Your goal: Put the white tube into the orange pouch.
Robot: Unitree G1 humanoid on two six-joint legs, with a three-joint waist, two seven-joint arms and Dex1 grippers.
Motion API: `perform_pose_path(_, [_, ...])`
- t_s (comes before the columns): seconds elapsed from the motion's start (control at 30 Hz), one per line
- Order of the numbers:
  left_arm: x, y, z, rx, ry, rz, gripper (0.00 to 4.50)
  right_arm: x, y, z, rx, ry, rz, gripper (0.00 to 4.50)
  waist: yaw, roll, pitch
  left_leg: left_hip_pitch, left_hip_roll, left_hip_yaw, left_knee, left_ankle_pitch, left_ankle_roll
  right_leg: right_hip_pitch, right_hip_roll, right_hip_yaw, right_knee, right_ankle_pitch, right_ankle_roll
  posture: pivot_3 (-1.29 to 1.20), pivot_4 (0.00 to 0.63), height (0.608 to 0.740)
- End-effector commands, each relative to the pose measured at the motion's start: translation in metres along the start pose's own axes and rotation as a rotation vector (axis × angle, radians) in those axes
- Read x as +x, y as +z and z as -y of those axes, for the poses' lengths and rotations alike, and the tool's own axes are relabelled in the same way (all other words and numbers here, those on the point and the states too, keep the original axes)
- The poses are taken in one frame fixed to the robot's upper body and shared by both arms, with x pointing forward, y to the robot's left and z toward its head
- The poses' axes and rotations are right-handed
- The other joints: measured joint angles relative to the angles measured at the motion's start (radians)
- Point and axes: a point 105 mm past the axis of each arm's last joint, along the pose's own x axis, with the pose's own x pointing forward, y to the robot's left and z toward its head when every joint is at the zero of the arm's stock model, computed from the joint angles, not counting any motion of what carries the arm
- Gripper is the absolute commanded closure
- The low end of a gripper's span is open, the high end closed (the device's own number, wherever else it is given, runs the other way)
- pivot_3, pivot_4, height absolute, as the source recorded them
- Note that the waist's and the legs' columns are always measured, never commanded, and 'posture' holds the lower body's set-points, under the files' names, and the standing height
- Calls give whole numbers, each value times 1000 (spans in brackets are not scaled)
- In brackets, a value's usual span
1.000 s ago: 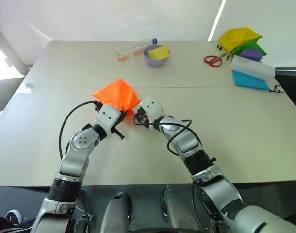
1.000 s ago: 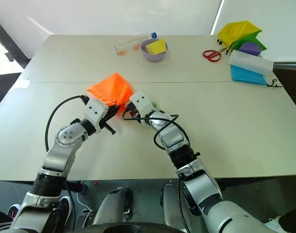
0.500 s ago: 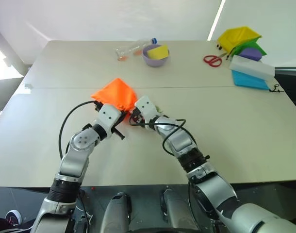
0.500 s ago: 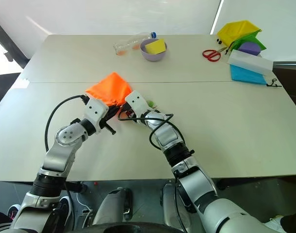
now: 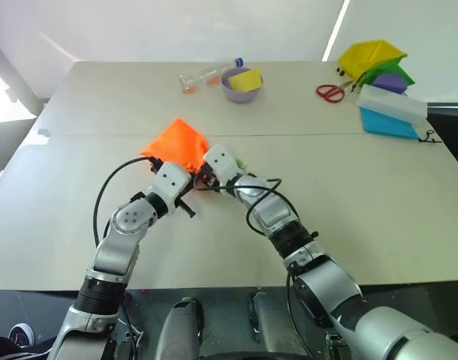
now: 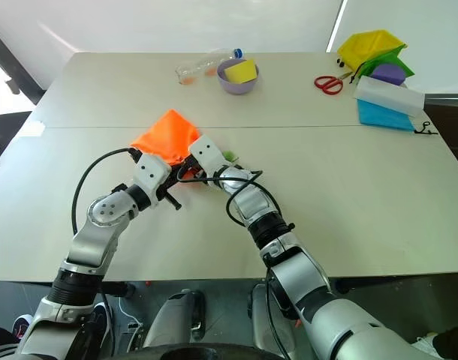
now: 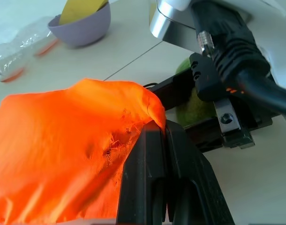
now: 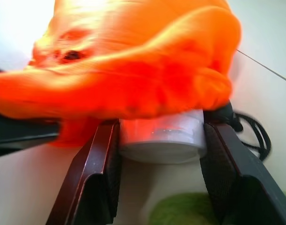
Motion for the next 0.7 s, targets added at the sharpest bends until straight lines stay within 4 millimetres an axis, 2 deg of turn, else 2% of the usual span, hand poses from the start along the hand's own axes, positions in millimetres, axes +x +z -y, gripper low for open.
perform_pose_path(0.03, [-1,13,1,19,-3,44,4500,1,19,-2,-48,5,66,2708,0,0,0,0,0,0,-1,0,0,0,0,0,0,0,0,0,150,740])
perform_pose_path(0.23, [-1,13,1,17,-3,44,4500,1,22,0,-10,8,82,2708,0,0,0,0,0,0,-2,0,0,-1,0,0,0,0,0,0,150,740])
perform_pose_path(0.27, [-1,13,1,18,-3,44,4500,0,21,0,1,10,82,1644,0,0,0,0,0,0,-2,0,0,-1,0,0,0,0,0,0,150,740])
perform_pose_path(0.37, [-2,12,1,18,-1,42,4500,-2,23,0,15,8,98,201,0,0,0,0,0,0,-2,0,0,-1,0,0,0,0,0,0,150,740])
perform_pose_path(0.4, [-2,12,1,18,0,41,4500,-4,26,-1,44,24,111,53,0,0,0,0,0,0,-2,0,0,-1,0,0,0,0,0,0,150,740])
perform_pose_path(0.5, [-3,11,0,18,2,38,4500,-11,26,-4,54,58,118,53,1,0,0,0,0,0,-2,0,0,-1,0,0,0,0,0,0,150,740])
perform_pose_path(0.7, [-6,8,-1,30,1,27,4500,-48,24,-4,64,152,117,53,3,0,0,0,0,0,-2,0,0,-1,-1,0,0,0,0,0,150,740])
